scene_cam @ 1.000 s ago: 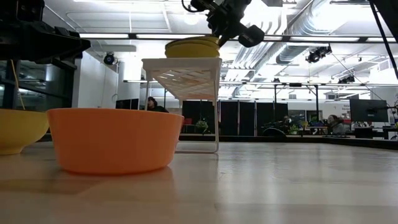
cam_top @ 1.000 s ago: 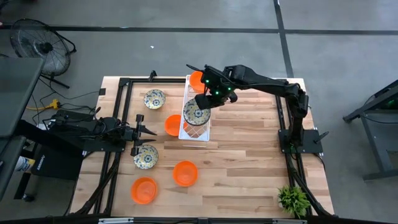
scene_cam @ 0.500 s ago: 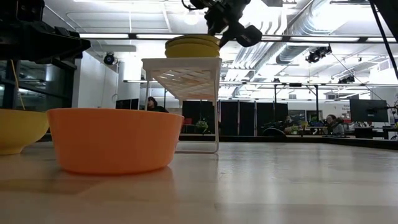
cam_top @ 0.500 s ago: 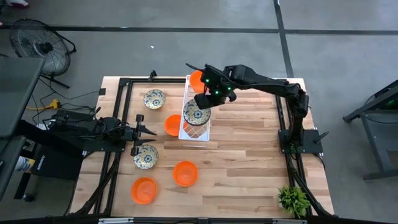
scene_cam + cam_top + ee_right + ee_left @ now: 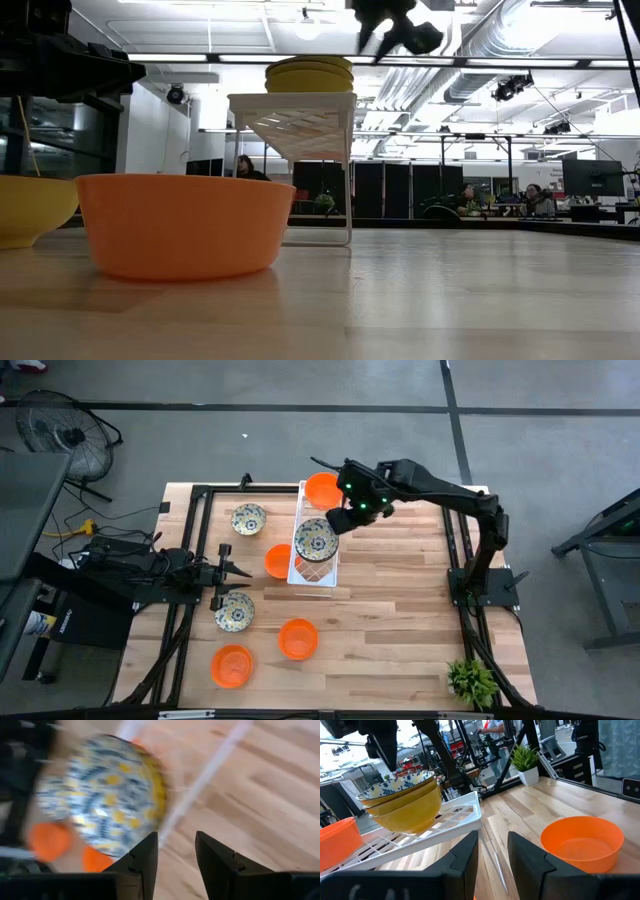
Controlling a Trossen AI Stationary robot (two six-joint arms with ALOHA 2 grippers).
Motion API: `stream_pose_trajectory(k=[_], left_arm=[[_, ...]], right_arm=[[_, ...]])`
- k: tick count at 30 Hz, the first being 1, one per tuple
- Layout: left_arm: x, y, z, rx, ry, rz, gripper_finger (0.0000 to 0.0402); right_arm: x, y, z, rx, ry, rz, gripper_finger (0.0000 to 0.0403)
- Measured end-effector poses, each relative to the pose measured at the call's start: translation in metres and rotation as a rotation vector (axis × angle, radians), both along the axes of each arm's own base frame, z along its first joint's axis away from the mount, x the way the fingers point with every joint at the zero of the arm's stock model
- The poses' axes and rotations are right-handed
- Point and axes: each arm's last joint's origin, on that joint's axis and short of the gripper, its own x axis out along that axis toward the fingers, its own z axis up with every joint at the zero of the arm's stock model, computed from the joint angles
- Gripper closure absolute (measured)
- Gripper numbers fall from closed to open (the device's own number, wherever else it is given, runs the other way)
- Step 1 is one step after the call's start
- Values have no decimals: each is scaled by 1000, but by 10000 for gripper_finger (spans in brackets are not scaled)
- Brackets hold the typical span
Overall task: Pick & Place Mini bowls
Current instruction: Stack the orange bowl on the stacked orange bowls on the shelf
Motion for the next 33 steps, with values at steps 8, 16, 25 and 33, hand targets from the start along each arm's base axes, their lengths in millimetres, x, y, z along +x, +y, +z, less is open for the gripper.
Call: stream_pose_trajectory(k=[8,16,25,33], left_arm=[[0,0,0,0,0,0,300],[0,0,0,0,0,0,300],[0,0,0,0,0,0,300],[0,0,0,0,0,0,300]], right_arm=[[-31,22,9,-113,198,59,284],[-44,47,22,-262,201,317,284],[-82,86,-15,-314,226,518,284],[-115,119,-58,-248,56,649,284]])
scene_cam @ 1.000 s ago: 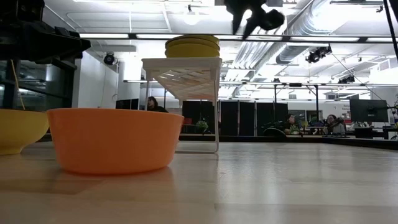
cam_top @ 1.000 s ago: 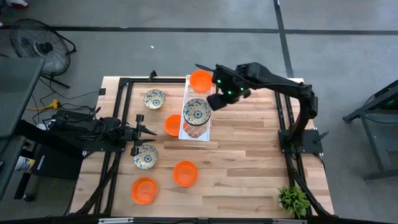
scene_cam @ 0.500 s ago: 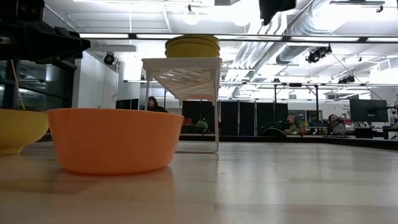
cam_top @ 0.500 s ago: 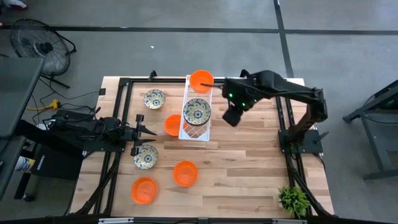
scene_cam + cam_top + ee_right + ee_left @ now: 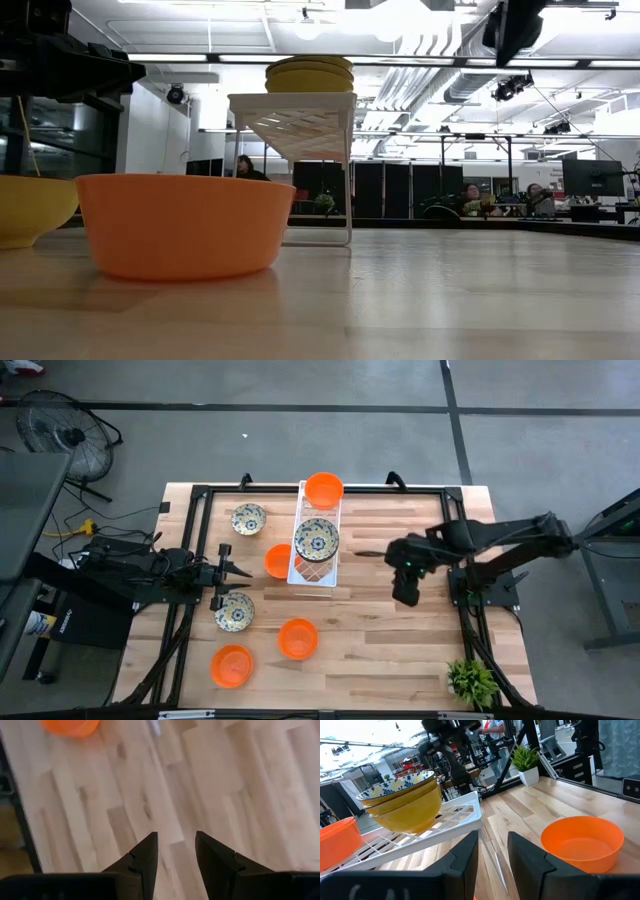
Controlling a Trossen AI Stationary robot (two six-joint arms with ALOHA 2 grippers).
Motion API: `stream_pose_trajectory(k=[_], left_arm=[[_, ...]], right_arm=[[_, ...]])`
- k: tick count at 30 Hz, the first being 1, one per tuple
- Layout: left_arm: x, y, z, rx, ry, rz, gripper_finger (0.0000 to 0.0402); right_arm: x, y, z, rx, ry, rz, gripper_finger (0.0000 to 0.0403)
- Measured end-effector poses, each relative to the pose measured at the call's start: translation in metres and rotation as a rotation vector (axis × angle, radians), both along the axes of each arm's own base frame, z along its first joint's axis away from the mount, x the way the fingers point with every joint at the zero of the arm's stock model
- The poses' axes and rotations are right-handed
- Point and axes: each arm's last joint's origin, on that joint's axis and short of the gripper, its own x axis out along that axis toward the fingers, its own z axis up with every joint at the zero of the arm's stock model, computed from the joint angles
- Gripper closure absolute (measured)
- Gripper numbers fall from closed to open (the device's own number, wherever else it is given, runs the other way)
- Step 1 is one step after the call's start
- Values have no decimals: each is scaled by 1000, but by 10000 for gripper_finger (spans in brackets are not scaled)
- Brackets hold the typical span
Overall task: Pick & Place Mini bowls
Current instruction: Stack the orange bowl on the stacked orange bowls on the shelf
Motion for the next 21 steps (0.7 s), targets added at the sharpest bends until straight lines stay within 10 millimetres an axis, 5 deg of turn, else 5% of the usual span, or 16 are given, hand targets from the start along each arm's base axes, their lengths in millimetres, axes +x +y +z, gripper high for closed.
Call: stream_pose_trajectory(k=[9,21], left_arm=[[0,0,0,0,0,0,300],[0,0,0,0,0,0,300]], right_arm=[[1,21,-25,-47,-63,284,284],[43,50,-34,15,-137,589,284]])
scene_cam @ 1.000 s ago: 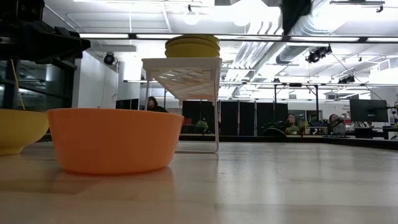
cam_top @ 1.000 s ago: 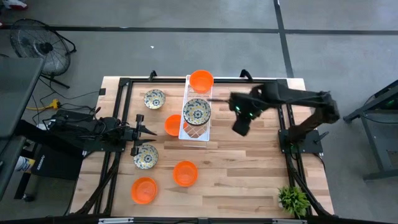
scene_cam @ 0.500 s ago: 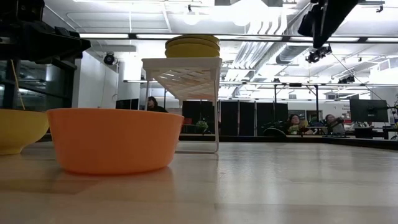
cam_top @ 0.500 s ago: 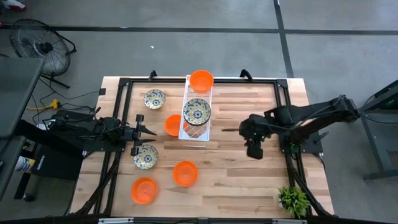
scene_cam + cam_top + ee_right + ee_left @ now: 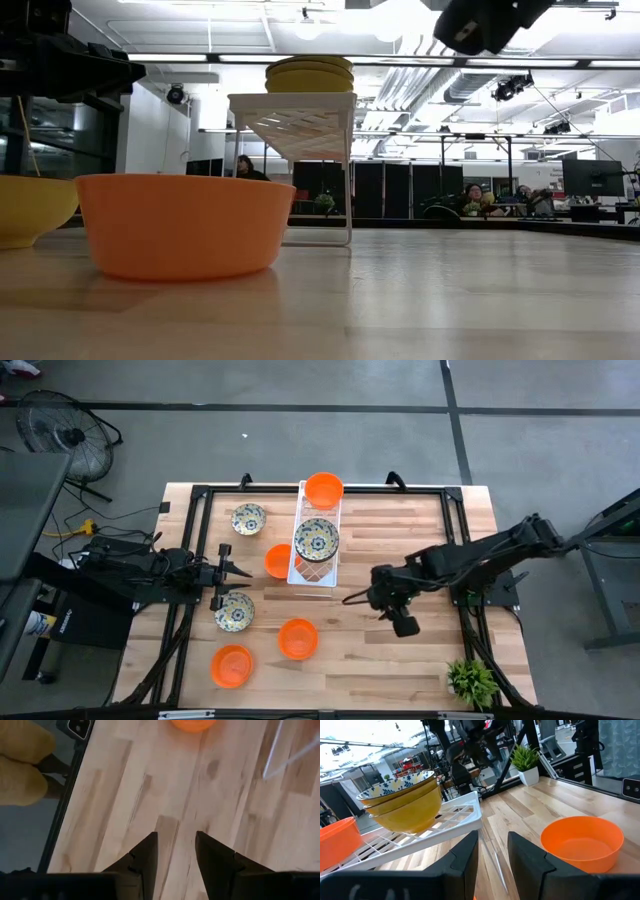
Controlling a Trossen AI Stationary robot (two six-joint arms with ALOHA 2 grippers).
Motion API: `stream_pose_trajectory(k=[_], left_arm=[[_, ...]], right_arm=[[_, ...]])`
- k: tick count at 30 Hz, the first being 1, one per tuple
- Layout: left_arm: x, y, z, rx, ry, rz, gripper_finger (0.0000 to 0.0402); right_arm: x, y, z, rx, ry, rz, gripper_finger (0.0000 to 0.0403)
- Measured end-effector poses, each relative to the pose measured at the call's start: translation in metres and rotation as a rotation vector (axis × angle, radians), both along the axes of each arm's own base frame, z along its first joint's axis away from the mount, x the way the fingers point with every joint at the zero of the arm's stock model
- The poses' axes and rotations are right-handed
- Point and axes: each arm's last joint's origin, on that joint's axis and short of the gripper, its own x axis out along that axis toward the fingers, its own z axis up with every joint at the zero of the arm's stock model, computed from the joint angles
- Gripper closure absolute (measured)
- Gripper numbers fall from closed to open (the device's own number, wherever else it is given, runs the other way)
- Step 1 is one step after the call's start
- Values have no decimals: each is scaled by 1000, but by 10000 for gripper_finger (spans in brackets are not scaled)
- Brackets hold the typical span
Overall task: Pick & Place Mini bowls
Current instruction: Stack the orange bowl on the stacked orange bowls on the shelf
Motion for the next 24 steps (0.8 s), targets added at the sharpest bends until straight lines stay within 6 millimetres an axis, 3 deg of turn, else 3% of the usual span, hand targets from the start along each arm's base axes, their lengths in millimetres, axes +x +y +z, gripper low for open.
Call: stream_pose_trajectory(k=[9,24], left_arm=[[0,0,0,0,0,0,300],[0,0,0,0,0,0,300]], right_arm=[[24,11,-6,-53,-73,142,284],[40,16,-20,-200,-175,345,284]])
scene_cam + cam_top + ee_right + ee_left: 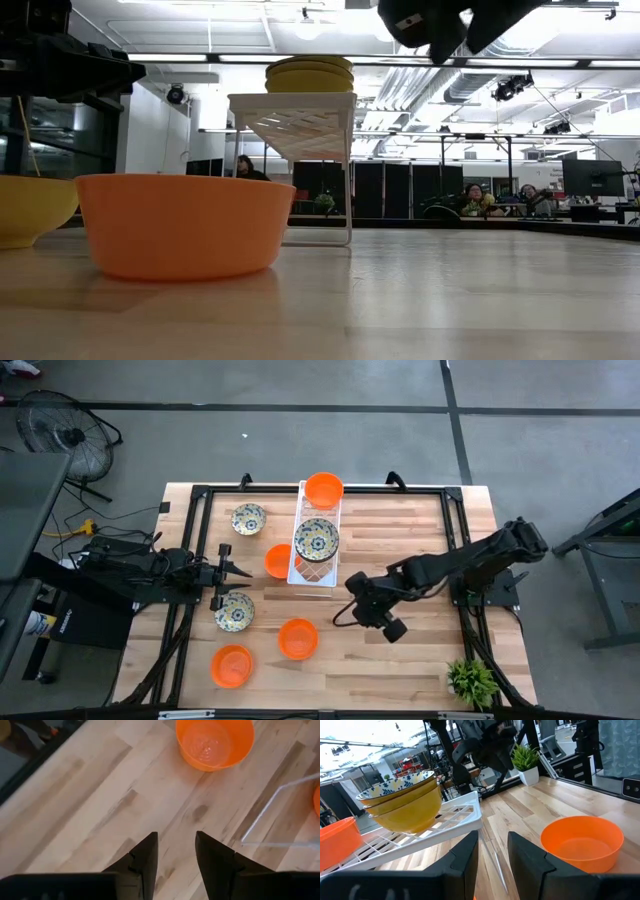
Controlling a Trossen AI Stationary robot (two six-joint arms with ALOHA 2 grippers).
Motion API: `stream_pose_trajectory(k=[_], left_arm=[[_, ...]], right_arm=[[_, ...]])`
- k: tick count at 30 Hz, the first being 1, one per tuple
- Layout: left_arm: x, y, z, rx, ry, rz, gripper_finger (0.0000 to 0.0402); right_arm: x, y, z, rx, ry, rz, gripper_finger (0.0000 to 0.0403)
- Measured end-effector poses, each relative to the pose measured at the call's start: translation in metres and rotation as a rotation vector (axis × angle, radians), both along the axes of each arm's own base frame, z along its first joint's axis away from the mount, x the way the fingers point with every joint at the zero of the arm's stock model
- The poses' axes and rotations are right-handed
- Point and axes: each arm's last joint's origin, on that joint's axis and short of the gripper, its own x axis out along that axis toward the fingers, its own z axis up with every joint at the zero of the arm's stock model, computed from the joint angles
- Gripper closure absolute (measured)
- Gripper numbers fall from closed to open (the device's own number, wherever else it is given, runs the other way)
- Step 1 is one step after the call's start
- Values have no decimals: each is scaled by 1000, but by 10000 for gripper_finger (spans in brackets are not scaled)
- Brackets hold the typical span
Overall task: Pick & Place Mini bowls
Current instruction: Stack the orange bowl on the stacked orange bowls on the shelf
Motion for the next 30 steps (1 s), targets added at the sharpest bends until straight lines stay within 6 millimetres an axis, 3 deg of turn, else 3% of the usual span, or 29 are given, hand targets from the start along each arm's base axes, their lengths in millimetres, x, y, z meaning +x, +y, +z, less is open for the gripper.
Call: stream_pose_trajectory(k=[11,19,30], left_arm=[[0,0,0,0,0,0,300],[0,0,0,0,0,0,300],[0,0,0,0,0,0,300]], right_arm=[[31,14,-31,-103,-110,195,284],[73,30,-48,-122,-129,278,282],[115,46,-70,-163,-100,371,231]])
